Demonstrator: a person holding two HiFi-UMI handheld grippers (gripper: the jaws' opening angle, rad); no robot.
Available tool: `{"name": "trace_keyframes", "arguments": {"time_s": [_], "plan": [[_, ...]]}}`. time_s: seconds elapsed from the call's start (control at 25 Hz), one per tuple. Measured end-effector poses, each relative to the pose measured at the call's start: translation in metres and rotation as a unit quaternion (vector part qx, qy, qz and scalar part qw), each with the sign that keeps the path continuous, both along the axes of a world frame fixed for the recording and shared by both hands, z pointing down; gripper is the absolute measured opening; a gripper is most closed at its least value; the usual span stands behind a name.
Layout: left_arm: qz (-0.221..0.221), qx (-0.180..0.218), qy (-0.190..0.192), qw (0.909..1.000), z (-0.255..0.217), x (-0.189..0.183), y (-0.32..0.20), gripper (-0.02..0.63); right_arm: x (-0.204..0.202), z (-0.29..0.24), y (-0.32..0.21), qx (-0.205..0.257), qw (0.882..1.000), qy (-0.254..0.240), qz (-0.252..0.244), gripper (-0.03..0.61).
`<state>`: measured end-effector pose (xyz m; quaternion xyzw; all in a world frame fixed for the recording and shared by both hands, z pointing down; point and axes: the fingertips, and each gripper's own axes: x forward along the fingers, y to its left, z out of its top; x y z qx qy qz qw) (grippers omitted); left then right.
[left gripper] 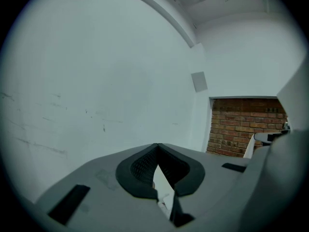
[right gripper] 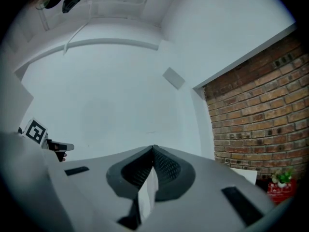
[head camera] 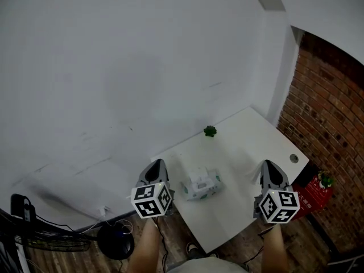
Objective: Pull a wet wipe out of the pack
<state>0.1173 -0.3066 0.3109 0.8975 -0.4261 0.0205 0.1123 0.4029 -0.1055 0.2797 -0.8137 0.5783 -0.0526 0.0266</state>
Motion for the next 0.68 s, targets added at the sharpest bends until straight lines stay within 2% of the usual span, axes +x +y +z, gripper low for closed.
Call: {"name": "trace_keyframes", "arguments": {"time_s": [0.68], "plan": [[0.009,-0.005,-0.005,0.9999,0.004,0.015,-0.004,0.0,-0.005,-0.001,-0.014,0.001,1.0,-0.002,-0.025,0.002]]}}
